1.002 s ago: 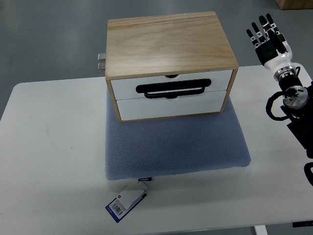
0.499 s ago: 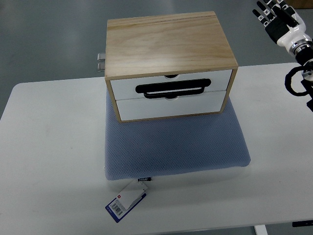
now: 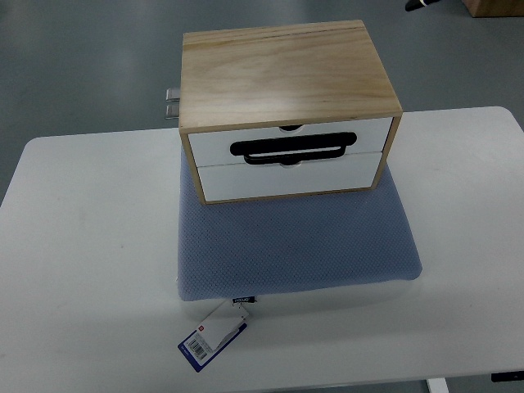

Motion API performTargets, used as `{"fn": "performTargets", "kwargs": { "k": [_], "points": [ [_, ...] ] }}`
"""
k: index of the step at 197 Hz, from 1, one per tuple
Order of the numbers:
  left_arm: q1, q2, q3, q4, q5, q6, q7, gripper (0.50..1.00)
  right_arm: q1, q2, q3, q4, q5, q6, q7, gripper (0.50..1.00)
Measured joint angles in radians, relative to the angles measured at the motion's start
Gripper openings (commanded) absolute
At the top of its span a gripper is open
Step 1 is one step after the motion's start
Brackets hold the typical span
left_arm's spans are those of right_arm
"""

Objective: Open wood drawer with right hand

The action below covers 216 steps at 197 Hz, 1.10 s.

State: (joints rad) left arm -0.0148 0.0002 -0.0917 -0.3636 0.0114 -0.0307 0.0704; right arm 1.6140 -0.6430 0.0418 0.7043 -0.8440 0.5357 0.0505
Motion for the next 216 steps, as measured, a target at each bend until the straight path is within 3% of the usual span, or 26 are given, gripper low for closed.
{"fn": "performTargets", "kwargs": {
  "k": [20, 62, 125, 151, 216],
  "points": [
    [0.000, 0.000, 0.000, -0.004, 0.001, -0.001, 0.000, 1.000, 0.147, -0.021, -0.137, 0.068, -0.151, 0.063, -0.025, 0.944],
    [-0.001, 0.000, 0.000, -0.007, 0.001, -0.002, 0.000, 1.000, 0.357, -0.053, -0.242, 0.219, -0.193, 0.075, -0.167, 0.944],
    [-0.002, 0.000, 0.000, -0.019, 0.001, -0.003, 0.000, 1.000, 0.450, -0.119, -0.246, 0.439, -0.072, 0.075, -0.192, 0.940],
    [-0.002, 0.000, 0.000, -0.019, 0.001, -0.003, 0.000, 1.000, 0.455, -0.068, -0.246, 0.454, 0.015, 0.075, -0.198, 0.936],
    [-0.002, 0.000, 0.000, -0.017, 0.001, -0.002, 0.000, 1.000, 0.451, 0.138, -0.370, 0.422, 0.348, 0.075, -0.319, 0.932]
  ]
}}
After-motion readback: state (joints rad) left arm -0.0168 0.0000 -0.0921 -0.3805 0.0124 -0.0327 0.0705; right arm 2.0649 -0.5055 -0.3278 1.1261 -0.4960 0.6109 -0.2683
